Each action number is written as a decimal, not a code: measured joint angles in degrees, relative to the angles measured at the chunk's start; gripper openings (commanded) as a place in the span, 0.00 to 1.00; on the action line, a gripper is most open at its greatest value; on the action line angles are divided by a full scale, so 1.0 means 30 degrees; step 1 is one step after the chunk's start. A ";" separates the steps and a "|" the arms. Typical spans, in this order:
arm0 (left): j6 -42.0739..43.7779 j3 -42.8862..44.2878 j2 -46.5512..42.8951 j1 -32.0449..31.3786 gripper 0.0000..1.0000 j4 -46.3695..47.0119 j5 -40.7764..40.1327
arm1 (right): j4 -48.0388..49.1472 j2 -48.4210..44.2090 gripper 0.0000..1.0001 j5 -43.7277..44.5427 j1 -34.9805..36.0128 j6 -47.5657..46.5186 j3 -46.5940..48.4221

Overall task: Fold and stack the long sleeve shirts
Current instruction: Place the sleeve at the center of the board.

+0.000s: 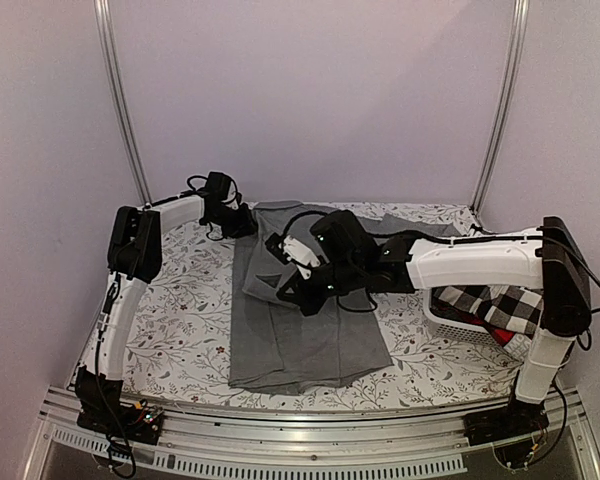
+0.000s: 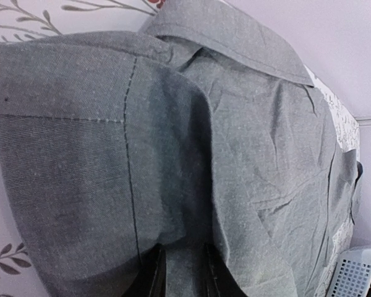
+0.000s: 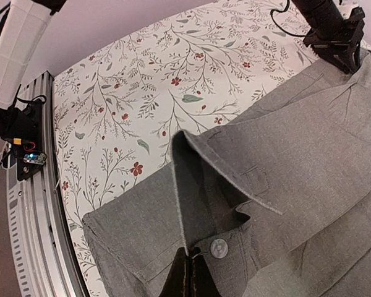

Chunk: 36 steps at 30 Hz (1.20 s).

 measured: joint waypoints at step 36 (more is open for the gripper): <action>0.1275 0.0066 -0.1705 0.0364 0.35 -0.0656 -0.0342 | -0.1202 0.2076 0.34 -0.0291 0.1581 0.0430 0.1173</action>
